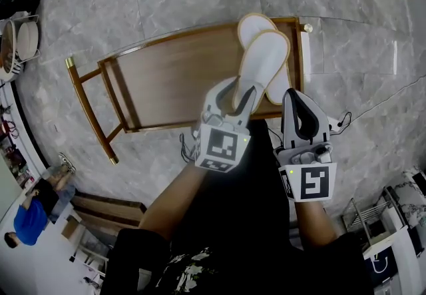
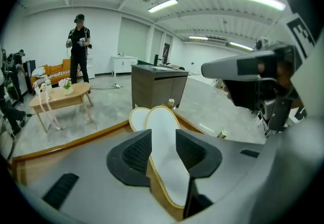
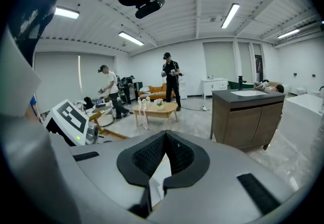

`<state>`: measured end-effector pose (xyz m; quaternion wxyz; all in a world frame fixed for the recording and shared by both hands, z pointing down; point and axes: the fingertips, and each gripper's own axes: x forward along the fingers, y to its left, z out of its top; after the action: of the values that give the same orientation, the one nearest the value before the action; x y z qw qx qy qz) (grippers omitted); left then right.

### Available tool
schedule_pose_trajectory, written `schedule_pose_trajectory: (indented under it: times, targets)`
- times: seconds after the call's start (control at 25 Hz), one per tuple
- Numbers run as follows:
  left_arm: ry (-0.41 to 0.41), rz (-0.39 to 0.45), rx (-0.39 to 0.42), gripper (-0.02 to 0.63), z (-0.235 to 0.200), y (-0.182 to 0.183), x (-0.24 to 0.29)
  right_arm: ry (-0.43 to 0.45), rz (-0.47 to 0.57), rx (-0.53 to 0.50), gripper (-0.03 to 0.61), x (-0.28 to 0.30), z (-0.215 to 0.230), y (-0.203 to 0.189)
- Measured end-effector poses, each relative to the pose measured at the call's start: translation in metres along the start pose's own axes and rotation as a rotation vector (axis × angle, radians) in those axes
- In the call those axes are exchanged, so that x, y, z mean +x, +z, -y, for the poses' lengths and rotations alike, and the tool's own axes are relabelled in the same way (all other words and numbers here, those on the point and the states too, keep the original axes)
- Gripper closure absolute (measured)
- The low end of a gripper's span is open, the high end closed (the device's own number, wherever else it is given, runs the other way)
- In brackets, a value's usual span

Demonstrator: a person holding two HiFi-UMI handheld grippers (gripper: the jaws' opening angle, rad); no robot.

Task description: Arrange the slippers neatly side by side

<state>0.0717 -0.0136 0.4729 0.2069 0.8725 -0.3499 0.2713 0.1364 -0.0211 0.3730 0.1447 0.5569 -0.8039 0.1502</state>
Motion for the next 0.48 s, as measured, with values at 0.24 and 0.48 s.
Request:
schedule_pose_trajectory:
  times: [0.24,0.48]
  targets:
    - [-0.029,-0.02,0.019,0.416,0.011,0.007,0.032,0.0,-0.015,0.012,0.588,0.001,0.006,-0.008]
    - [0.01,-0.119,-0.02,0.394,0.016,-0.012,0.069,0.003,-0.02,0.02,0.588,-0.001,0.016,-0.009]
